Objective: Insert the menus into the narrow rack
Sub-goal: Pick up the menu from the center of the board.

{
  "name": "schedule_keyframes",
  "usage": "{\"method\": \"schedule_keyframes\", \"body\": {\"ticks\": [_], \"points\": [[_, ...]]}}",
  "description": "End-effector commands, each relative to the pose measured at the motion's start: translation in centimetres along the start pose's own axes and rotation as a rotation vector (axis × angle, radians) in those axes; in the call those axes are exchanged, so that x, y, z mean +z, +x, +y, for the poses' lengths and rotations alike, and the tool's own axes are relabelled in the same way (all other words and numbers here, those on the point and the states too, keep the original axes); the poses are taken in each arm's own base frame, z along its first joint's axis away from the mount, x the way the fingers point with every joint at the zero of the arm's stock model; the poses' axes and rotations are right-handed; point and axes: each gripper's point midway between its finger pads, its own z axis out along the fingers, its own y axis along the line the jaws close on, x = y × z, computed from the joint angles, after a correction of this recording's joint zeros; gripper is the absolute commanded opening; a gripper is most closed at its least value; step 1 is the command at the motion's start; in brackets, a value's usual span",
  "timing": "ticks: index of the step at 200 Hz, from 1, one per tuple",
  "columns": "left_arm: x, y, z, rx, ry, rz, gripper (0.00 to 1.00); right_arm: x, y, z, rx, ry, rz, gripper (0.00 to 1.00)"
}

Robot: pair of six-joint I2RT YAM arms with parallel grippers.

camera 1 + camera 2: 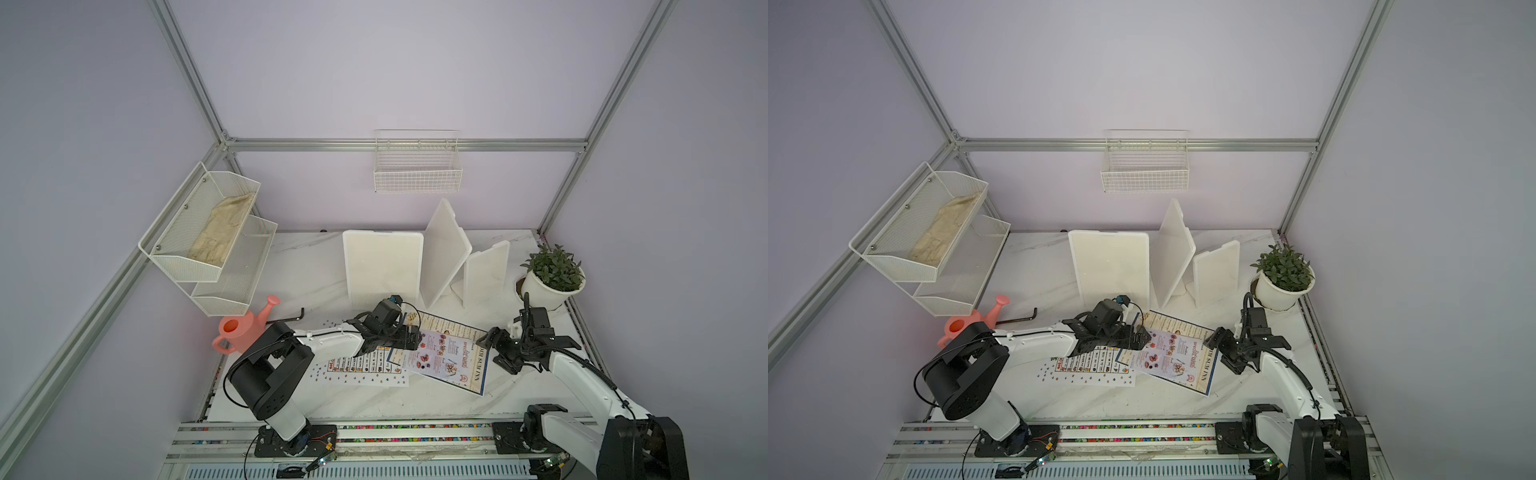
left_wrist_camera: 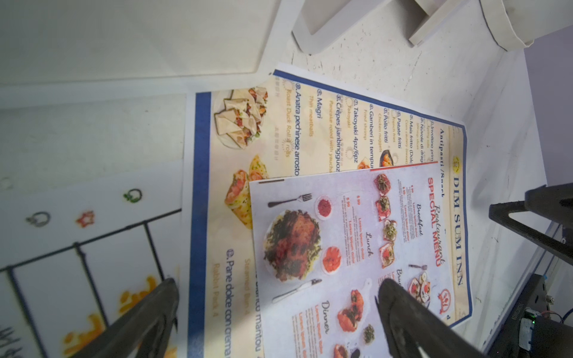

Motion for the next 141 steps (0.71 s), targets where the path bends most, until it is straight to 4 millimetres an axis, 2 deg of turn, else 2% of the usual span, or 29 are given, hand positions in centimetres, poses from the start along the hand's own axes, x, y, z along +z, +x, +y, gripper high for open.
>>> {"method": "schedule_keyframes", "body": {"ticks": [1, 78, 141], "points": [[-0.1, -1.2, -1.3, 0.037, 0.019, -0.021, 1.0, 0.1, -0.3, -0.9, 0.02, 0.043, -0.012, 0.8], [-0.7, -1.9, -2.1, 0.071, 0.029, -0.045, 1.0, 0.5, -0.4, -1.2, -0.01, 0.053, -0.004, 0.79], [-0.5, -1.3, -2.3, 0.077, 0.035, -0.026, 1.0, 1.1, -0.1, -1.4, -0.004, 0.052, 0.026, 0.8]]}}
